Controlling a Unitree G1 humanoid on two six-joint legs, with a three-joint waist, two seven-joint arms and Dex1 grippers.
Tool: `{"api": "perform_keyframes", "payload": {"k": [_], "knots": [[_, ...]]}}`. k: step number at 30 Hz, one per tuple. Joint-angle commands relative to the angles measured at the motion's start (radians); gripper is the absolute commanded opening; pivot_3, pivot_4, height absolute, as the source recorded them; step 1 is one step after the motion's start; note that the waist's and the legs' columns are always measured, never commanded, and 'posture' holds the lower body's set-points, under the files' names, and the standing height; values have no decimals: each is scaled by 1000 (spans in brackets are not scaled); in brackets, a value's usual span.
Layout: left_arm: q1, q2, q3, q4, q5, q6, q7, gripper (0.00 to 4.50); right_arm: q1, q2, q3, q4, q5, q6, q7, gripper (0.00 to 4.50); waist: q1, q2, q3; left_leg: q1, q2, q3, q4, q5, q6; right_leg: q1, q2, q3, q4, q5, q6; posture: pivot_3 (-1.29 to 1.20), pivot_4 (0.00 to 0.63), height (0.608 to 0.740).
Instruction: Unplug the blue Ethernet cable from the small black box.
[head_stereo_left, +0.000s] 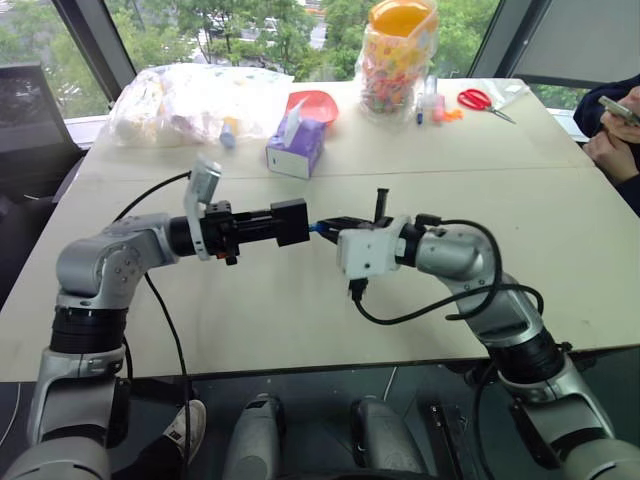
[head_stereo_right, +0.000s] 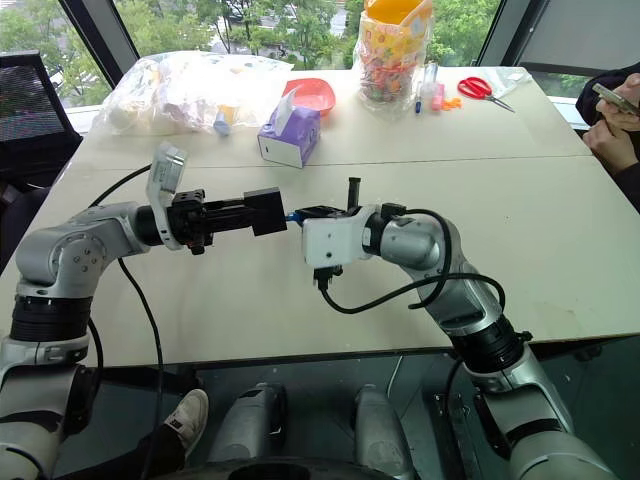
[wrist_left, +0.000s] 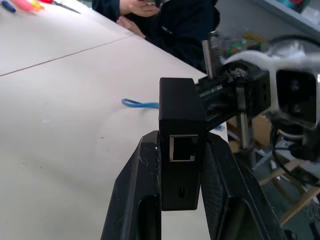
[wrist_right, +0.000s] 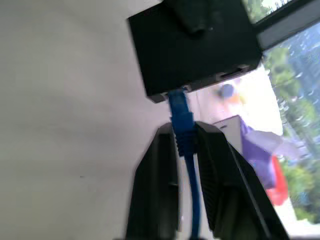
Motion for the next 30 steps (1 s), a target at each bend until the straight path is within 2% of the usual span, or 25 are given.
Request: {"api": "perform_keyframes", "payload": {"k": [1, 3, 5, 7, 9, 13, 18, 22, 23, 26, 30], "knots": [[-4, 31, 7, -30, 9, -44, -49, 475, -78, -12, -115, -45, 254, 265, 119, 2203, 1, 0, 0, 0, 0, 0, 0, 0, 0, 0, 0, 0, 0, 0, 0, 0, 150, 735], [-6, 35, 5, -31, 11, -51, -58, 475, -109, -25, -151, -44, 368, 419, 155, 3336, 2, 0, 0, 0, 0, 0, 1, 0, 0, 0, 0, 0, 0, 0, 0, 0, 150, 735], [-12, 44, 3, -35, 6, -53, -79, 475, -173, -5, -232, -27, 552, 678, 174, 4374, 1, 0, 0, 0, 0, 0, 1, 0, 0, 1, 0, 0, 0, 0, -1, 0, 150, 735], [-22, 55, 6, -42, -4, -51, -100, 475, -254, 12, -292, 56, 692, 931, 185, 4449, 0, 0, 0, 0, 0, 0, 0, 0, 1, 0, 0, 0, 0, 0, -1, 0, 150, 735], [-28, 61, 10, -52, -13, -49, -116, 475, -280, -17, -258, 106, 735, 1020, 199, 4449, -1, 0, 0, 0, 1, 0, 0, 0, 1, 0, 0, 0, 1, 0, -1, 0, 150, 735], [-25, 65, 16, -73, -21, -46, -127, 475, -319, -7, -220, 204, 789, 1109, 175, 4449, -1, 0, 0, 0, 0, 0, 0, -1, 1, -1, -1, 0, 0, 0, -1, 0, 150, 735], [-21, 69, 21, -83, -29, -42, -127, 475, -346, -6, -180, 266, 815, 1112, 159, 4449, -1, 0, 0, -2, 0, 0, 0, -1, 1, -2, -1, 0, 0, 0, -1, 0, 150, 735], [-16, 72, 23, -100, -44, -31, -123, 475, -375, 10, -162, 316, 823, 1094, 147, 3211, -2, 0, 0, -2, 0, 0, 0, -1, 1, -2, -1, 0, 0, 0, -1, 0, 150, 735], [-15, 71, 23, -102, -45, -29, -122, 475, -380, 10, -158, 321, 826, 1092, 146, 2548, -1, 0, 0, -2, 0, 0, 0, -1, 1, -2, 0, 0, 0, 0, -1, 0, 150, 735], [-7, 71, 23, -106, -47, -31, -119, 475, -389, 6, -144, 330, 829, 1082, 147, 1070, -1, 0, 0, -2, 0, 0, 0, -1, 1, -2, 0, 0, 0, 0, -1, 0, 150, 735], [3, 70, 23, -109, -51, -34, -114, 475, -400, -2, -127, 331, 839, 1073, 157, 1070, -1, 0, 0, -2, 0, 0, 0, -1, 1, -2, 0, 0, 0, 0, -1, 0, 150, 735]]}}
